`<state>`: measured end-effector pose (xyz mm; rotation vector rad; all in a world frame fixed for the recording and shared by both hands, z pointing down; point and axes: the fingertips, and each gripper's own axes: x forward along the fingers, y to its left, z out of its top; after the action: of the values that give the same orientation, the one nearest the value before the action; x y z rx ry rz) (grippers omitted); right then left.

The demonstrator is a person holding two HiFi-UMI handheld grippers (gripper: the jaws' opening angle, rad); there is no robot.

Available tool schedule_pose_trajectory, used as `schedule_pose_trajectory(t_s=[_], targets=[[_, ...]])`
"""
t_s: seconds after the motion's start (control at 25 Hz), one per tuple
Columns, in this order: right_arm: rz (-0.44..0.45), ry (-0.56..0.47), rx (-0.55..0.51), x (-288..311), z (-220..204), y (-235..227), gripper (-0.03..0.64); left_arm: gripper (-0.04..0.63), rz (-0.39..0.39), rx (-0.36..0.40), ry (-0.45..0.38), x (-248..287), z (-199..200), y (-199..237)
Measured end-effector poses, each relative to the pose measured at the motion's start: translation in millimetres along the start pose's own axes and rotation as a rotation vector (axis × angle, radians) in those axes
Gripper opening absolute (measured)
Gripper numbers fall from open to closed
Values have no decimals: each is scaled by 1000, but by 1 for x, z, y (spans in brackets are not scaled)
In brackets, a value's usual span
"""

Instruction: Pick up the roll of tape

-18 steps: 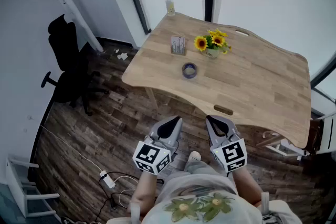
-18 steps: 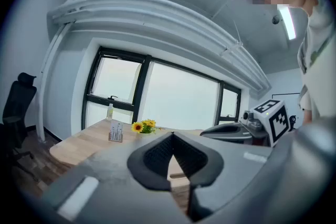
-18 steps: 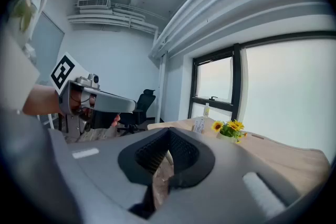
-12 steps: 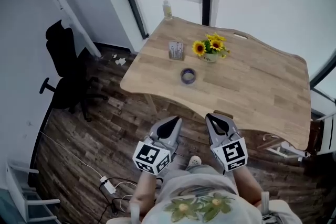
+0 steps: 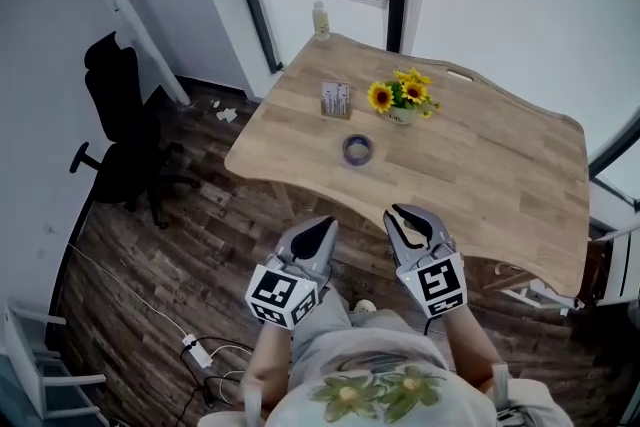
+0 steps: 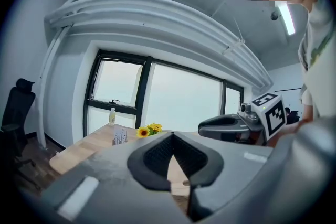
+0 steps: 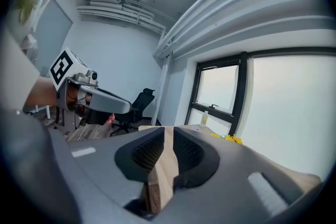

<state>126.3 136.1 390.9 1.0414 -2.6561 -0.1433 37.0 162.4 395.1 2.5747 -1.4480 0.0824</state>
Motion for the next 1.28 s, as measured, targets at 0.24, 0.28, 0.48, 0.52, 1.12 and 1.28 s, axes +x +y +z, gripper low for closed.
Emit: schedule_pose_trajectory(t_s=[0.24, 0.28, 0.48, 0.52, 1.12, 1.28], targets=[[45, 40, -14, 12, -8, 0, 130, 5, -6, -8, 22, 8, -4, 3], [47, 43, -15, 14, -9, 0, 137, 5, -8, -7, 26, 9, -5, 4], [46, 53, -23, 27, -11, -10, 149, 5, -16, -4, 36, 20, -4, 9], [46, 56, -25, 30, -11, -12, 152, 5, -16, -5, 39, 23, -5, 10], [81, 161, -43, 109, -37, -46, 198, 5, -19, -46, 91, 75, -16, 71], [97, 201, -36, 133, -50, -54, 202, 5, -12, -63, 108, 88, -20, 92]])
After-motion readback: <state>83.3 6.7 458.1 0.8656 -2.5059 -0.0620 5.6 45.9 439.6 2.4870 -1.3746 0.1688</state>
